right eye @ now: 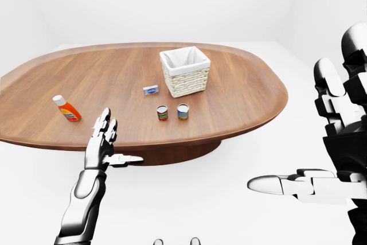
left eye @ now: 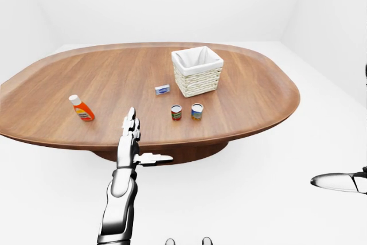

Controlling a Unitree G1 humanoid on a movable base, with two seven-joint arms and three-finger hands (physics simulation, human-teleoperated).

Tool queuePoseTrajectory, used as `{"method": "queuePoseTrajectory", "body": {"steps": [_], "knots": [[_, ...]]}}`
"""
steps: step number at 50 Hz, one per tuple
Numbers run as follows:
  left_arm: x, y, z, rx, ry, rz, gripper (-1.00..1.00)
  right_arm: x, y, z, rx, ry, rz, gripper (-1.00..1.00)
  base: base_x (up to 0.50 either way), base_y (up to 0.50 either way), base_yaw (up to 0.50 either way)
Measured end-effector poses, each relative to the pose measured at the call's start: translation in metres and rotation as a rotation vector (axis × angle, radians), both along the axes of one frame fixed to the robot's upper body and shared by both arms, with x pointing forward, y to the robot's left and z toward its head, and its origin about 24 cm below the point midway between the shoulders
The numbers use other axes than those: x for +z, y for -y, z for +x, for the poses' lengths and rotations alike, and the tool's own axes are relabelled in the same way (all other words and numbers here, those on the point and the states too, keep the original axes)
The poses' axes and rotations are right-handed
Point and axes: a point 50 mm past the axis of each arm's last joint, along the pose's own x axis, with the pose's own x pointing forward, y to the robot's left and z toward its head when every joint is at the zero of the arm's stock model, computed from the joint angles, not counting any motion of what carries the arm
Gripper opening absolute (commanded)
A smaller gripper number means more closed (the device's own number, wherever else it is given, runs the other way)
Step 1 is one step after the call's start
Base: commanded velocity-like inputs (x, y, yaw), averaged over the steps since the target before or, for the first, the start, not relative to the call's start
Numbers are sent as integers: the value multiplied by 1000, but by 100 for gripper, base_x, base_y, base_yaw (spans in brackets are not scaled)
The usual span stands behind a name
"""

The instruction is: Pick up the tomato sauce, and put it in the basket.

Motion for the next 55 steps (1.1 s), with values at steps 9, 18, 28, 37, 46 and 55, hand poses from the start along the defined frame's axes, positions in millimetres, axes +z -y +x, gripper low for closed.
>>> {"method": "queuePoseTrajectory", "body": {"steps": [9, 18, 28, 37, 46, 55], "knots": [[-1, 0, 0, 2, 0, 0, 100, 0, -2, 1, 15, -2, -10, 100, 0, -32, 0], [-1, 0, 0, 2, 0, 0, 100, -4, -3, 2, 15, -19, -24, 100, 0, -32, 0], [-1, 0, 0, 2, 0, 1, 100, -8, -3, 2, 10, -35, -36, 100, 0, -32, 0], [-2, 1, 0, 1, 0, -1, 100, -8, -4, 2, 11, -37, -43, 100, 0, -4, 0], [-3, 1, 0, 1, -4, 2, 100, -6, -7, 4, 34, -22, -48, 100, 14, 0, 0], [-4, 1, 0, 1, -6, 3, 100, -7, -9, 5, 46, -24, -58, 100, 26, 0, 0]]}}
